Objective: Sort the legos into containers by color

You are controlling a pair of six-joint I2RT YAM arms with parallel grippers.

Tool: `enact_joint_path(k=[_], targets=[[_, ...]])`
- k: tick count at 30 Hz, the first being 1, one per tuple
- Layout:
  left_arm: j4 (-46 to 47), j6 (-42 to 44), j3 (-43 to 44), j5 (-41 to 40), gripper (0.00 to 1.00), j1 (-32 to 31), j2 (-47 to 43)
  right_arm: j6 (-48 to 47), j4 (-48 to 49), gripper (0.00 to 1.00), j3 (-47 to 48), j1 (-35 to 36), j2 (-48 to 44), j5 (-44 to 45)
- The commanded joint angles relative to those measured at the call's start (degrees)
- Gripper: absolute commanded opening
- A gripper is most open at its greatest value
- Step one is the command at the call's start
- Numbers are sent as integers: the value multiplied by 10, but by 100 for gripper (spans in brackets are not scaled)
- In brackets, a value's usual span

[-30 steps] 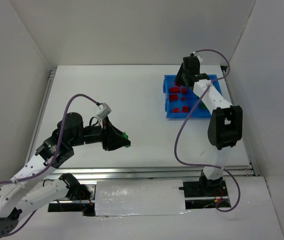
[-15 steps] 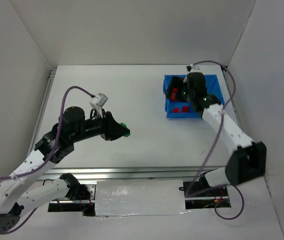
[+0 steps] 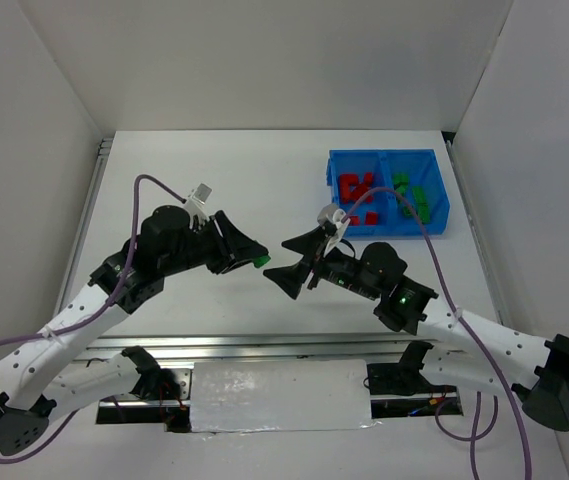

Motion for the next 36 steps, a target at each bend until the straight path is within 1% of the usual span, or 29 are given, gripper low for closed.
enact_joint_path(k=[1,4,9,10,11,12,14,16,17,18,19,20,21,22,23,24,25,27,28,29,30,31,32,33,34,35,36], targets=[[37,-46,4,-2,0,2,3,-3,78,92,11,33,10,61],[37,-50,5,-4,0,2,9,-1,90,90,20,47,23,68],[40,-49,8,-6,0,2,17,8,80,83,46,53,62,67],[41,-49,9,-6,0,2,17,8,84,77,49,56,66,69],[43,-49,8,-5,0,2,19,10,86,74,50,57,69,71],[51,-49,7,0,0,2,19,12,88,67,51,58,74,74],[60,-51,1,8,0,2,22,14,92,57,53,59,78,80],[67,-51,-1,16,0,2,25,12,90,21,58,58,83,81],[69,-50,-2,17,0,2,26,14,89,5,59,59,85,89],[74,-47,-2,19,0,2,26,15,87,0,60,58,88,92],[75,-45,-2,18,0,2,27,14,88,0,58,58,89,90],[74,-42,0,15,8,2,28,14,89,0,55,58,89,93],[74,-29,3,8,20,3,28,16,93,0,44,58,87,97],[63,-21,10,-18,43,4,31,17,97,0,38,57,85,102],[48,-15,16,-33,89,9,35,22,97,0,33,46,84,109],[33,3,24,-45,100,13,39,28,96,0,24,36,83,123],[10,16,36,-65,100,18,50,35,89,0,21,22,83,119],[-14,65,52,-85,100,39,63,67,46,0,25,-42,88,114],[-60,81,76,-98,100,50,77,81,20,0,34,-74,93,113],[-88,111,89,-119,100,66,86,111,-6,0,43,-140,109,112],[-112,127,102,-147,100,74,94,125,-72,0,72,-172,122,100],[-161,142,129,-166,100,81,107,136,-119,0,97,-204,137,103],[-189,172,143,-199,100,91,112,162,-164,0,151,-237,173,116],[-208,189,155,-215,100,92,118,172,-255,0,176,-299,194,154],[-239,203,172,-232,100,93,117,179,-289,0,200,-331,234,158],[-250,226,175,-257,100,93,115,185,-312,0,235,-364,251,161],[-259,235,175,-269,100,93,104,200,-349,1,251,-425,269,170]])
